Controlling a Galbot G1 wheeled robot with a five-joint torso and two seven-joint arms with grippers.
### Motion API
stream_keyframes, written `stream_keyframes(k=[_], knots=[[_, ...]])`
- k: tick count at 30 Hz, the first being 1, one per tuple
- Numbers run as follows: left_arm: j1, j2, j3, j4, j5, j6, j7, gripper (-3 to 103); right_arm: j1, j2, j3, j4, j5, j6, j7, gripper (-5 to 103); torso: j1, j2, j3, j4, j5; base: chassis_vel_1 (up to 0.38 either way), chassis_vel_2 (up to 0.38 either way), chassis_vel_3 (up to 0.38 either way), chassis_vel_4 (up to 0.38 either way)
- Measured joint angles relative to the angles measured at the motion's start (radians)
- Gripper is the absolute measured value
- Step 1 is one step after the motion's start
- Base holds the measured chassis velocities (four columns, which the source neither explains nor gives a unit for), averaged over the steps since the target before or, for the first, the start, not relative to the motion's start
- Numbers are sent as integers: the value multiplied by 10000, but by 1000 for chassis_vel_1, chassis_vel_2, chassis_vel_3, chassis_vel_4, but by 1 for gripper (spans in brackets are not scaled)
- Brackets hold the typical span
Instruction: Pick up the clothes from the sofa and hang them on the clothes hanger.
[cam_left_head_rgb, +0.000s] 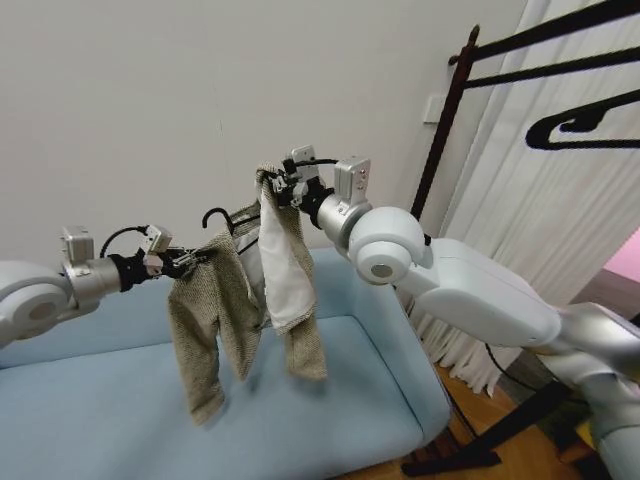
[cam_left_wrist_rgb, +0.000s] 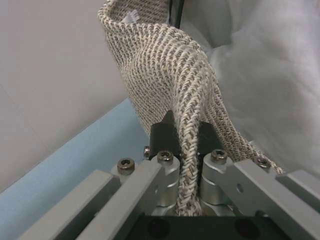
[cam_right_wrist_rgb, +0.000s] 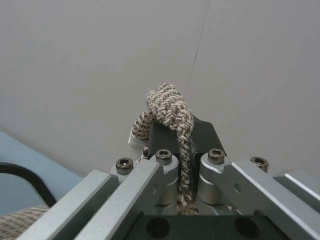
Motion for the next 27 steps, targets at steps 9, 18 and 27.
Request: stream_keyframes(k=[9, 18, 27], knots=[[5, -17, 7, 35, -116, -72, 546, 3, -168, -348, -192, -648, -1333, 342, -1255, 3, 0, 0, 1, -1, 1, 0, 0, 0, 0], [15, -81, 147, 173, -79, -77, 413, 3, -256, -494, -291, 498, -944, 200, -1434, 3, 0, 0, 0, 1, 1, 0, 0, 0, 0], [39, -322, 225, 52, 29, -50, 379, 3, 616, -263, -212, 142, -502, 148, -1456, 3, 0, 0, 0, 0, 0, 0, 0, 0, 0]])
